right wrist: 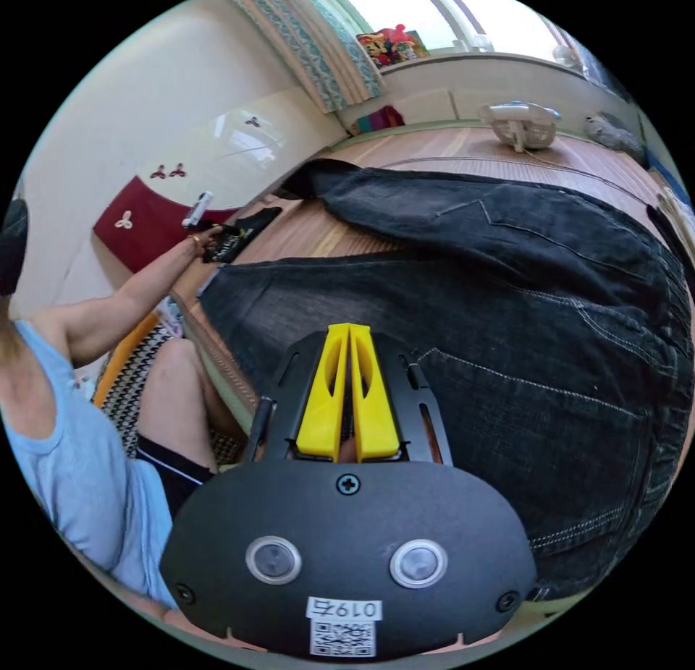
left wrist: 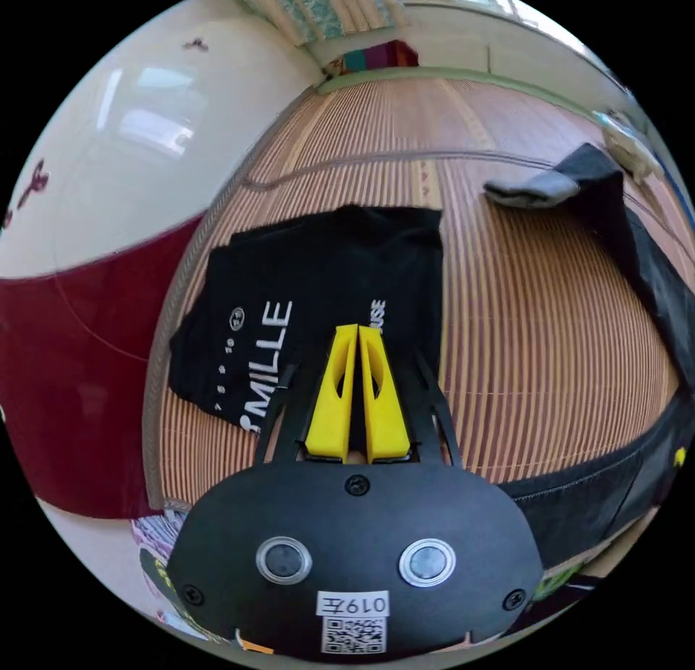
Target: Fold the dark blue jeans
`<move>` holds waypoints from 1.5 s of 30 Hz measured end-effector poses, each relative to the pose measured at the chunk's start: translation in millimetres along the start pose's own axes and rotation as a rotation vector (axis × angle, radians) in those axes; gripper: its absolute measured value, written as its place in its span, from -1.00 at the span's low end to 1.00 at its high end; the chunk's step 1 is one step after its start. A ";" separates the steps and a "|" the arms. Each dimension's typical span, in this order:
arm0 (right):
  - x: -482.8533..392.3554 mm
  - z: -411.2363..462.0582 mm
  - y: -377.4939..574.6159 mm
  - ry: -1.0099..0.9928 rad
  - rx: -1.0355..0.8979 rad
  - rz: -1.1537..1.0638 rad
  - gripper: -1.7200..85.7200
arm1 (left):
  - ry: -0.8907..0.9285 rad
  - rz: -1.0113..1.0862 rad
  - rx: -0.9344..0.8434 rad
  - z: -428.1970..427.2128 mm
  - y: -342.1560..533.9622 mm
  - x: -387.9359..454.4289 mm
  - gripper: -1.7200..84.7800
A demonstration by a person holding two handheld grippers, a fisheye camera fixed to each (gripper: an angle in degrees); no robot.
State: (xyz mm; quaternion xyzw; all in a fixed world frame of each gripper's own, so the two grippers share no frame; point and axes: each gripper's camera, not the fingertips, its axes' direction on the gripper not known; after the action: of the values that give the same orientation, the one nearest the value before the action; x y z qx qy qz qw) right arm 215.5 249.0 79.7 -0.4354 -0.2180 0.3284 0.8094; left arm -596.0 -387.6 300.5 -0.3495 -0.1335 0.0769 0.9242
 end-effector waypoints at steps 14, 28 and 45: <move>10.7 -14.4 -19.7 -0.176 0.166 0.014 -0.98 | -0.198 0.361 0.136 -6.6 -137.6 154.9 -0.80; 29.8 42.4 -117.6 0.881 0.007 0.041 -0.98 | 0.405 0.355 -0.185 -137.9 -239.8 102.3 -0.92; -3.1 79.3 -154.5 1.127 -0.044 -0.012 -0.98 | -0.307 0.165 -0.303 -12.1 -267.9 241.1 -0.94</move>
State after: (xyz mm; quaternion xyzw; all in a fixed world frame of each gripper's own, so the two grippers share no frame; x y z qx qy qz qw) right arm 215.5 228.7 252.3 -0.5590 0.2387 0.0356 0.7933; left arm -349.7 -537.7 516.9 -0.4784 -0.2537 0.1837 0.8204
